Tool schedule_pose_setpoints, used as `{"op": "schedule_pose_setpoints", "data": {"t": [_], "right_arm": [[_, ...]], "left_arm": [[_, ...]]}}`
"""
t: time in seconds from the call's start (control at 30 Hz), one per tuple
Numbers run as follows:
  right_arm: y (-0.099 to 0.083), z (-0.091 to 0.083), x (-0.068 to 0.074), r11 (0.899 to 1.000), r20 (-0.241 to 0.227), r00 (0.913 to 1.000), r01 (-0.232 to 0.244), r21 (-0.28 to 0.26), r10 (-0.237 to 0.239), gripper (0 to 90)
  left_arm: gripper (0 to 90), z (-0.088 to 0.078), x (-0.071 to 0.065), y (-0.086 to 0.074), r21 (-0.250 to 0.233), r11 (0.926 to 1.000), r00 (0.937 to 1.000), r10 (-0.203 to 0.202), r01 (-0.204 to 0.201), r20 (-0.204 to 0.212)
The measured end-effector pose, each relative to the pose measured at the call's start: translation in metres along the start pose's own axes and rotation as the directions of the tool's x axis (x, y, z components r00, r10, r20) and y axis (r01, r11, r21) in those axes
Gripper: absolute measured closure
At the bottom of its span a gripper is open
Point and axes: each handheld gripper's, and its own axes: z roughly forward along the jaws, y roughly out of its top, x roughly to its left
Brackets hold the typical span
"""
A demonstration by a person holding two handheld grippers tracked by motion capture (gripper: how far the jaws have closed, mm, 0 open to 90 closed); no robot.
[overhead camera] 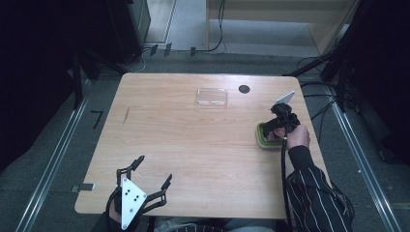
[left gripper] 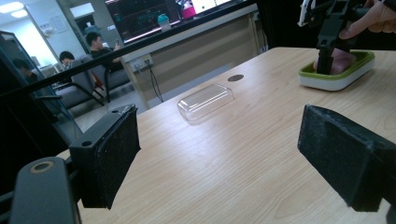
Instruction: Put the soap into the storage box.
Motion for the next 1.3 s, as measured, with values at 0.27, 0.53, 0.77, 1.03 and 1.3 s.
{"op": "schedule_pose_setpoints", "data": {"t": [0.27, 0.53, 0.77, 1.03, 1.3], "right_arm": [[0.000, 0.000, 0.001, 1.000, 0.005, 1.0000, 0.004, 0.000, -0.004, 13.4], [0.002, 0.001, 0.003, 1.000, 0.006, 0.9999, 0.009, 0.005, -0.009, 13.1], [0.001, -0.004, 0.003, 1.000, 0.008, 0.9999, 0.008, -0.008, -0.008, 13.3], [-0.003, -0.017, 0.005, 1.000, -0.007, 0.9998, 0.020, -0.024, -0.020, 12.7], [-0.007, -0.025, 0.008, 0.999, -0.011, 0.9994, 0.033, -0.022, -0.034, 11.6]], "left_arm": [[13.1, -0.001, 0.000, 0.000, 0.002, 1.0000, 1.0000, 0.000, 0.000, -0.003], [13.1, -0.003, 0.000, -0.001, 0.003, 1.0000, 0.9999, -0.002, 0.002, -0.011], [13.1, -0.003, 0.000, 0.000, 0.003, 1.0000, 1.0000, 0.000, 0.000, -0.009], [13.1, -0.002, 0.001, -0.001, 0.002, 1.0000, 1.0000, -0.002, 0.002, -0.007], [13.1, -0.002, 0.001, 0.000, 0.000, 1.0000, 1.0000, 0.000, 0.000, -0.006]]}}
